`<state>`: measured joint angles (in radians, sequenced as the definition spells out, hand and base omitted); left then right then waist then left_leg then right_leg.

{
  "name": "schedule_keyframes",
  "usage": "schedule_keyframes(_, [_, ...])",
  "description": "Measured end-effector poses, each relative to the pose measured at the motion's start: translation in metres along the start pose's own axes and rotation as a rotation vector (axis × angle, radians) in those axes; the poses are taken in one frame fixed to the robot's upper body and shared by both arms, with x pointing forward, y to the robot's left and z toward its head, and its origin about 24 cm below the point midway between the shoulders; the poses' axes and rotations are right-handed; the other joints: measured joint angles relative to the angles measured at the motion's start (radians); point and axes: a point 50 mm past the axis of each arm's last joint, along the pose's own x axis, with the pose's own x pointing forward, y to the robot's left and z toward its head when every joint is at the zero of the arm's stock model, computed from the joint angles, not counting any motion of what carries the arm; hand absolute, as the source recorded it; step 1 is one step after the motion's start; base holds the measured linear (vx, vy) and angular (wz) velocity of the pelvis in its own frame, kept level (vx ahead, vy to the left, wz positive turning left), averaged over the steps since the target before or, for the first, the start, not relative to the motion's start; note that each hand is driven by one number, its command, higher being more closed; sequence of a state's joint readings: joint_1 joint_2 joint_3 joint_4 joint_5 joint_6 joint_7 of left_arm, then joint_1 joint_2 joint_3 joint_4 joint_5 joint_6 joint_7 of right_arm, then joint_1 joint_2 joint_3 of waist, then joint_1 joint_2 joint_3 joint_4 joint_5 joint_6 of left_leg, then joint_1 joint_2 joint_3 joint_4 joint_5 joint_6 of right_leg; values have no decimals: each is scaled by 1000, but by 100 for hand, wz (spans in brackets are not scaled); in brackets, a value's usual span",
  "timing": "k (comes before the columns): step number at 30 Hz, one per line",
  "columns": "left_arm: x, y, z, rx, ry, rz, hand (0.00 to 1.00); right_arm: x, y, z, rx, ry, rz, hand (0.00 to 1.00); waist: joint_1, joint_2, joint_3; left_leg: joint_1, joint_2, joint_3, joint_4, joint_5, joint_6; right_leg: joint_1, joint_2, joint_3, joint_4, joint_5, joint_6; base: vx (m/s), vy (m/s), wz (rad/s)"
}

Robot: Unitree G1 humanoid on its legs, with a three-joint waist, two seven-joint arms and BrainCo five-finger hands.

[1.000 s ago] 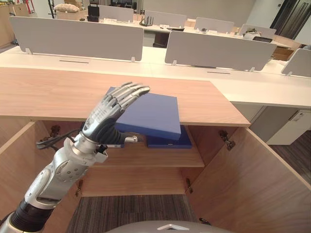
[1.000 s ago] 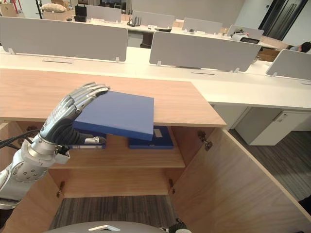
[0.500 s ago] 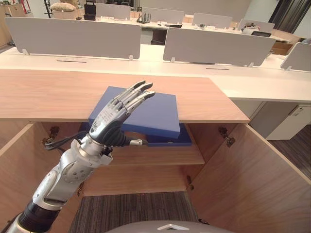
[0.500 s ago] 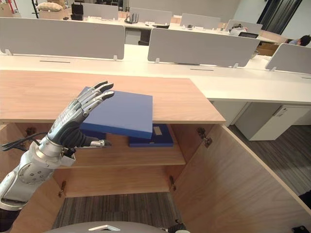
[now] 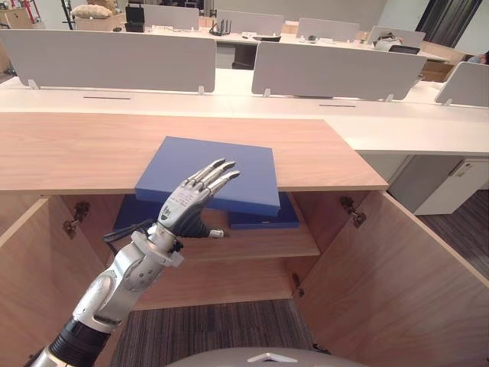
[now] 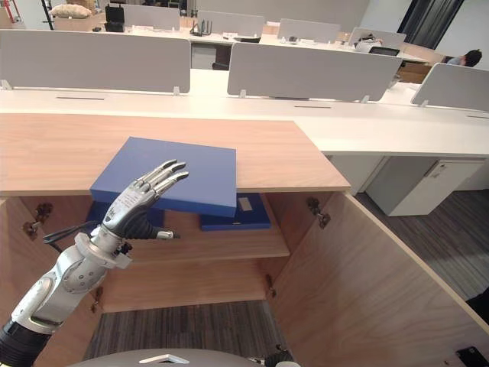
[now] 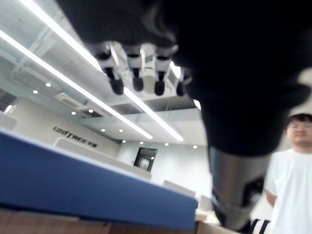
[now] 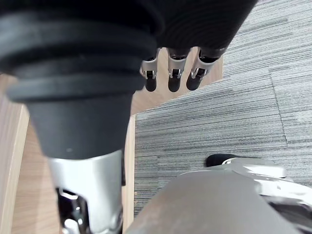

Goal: Walk over to the cabinet, pick up the folder, carry it to the office cabinet, place the folder inside the office cabinet, then close the office cabinet door

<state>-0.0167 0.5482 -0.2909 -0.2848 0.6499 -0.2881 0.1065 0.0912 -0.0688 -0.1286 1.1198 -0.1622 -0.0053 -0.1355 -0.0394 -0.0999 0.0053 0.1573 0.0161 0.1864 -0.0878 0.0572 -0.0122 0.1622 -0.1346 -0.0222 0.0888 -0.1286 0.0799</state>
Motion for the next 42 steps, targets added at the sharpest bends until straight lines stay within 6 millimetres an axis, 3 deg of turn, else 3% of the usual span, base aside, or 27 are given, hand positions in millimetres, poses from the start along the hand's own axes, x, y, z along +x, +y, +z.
schedule_keyframes(12, [-7, -19, -27, 205, 126, -67, 0, 0, -3, -2, 38, 10, -16, 0, -16, 1, 0, -10, -5, -17, 0, -7, 6, 17, -3, -24, -41, 2, -4, 23, -15, 4])
schedule_keyframes(23, [2, -18, -28, 248, 171, 14, 0, 0, -6, -5, 67, 20, -28, 0, -27, 13, 8, 0, -5, -23, 0, -21, 2, 47, -2, -41, -71, 1, -13, 19, -21, 2])
schedule_keyframes(24, [2, -19, -27, 244, 173, 19, 100, 0, -6, -4, 67, 19, -29, 0, -27, 15, 9, -1, -4, -23, 0, -22, 2, 47, -2, -42, -72, 1, -13, -12, -39, 0])
schedule_keyframes(32, [10, -18, -29, 238, 189, 72, 100, 0, -8, -5, 87, 25, -37, 0, -30, 14, 9, -3, -4, -23, 0, -26, 1, 47, -2, -43, -77, 1, -14, -3, -8, 0])
schedule_keyframes(42, [20, 8, -35, 299, 189, 207, 100, 0, -9, -5, 131, 29, -40, 0, -50, 12, 7, -3, -4, -18, 0, -33, 0, 49, -2, -42, -81, 2, -13, -2, -20, -1])
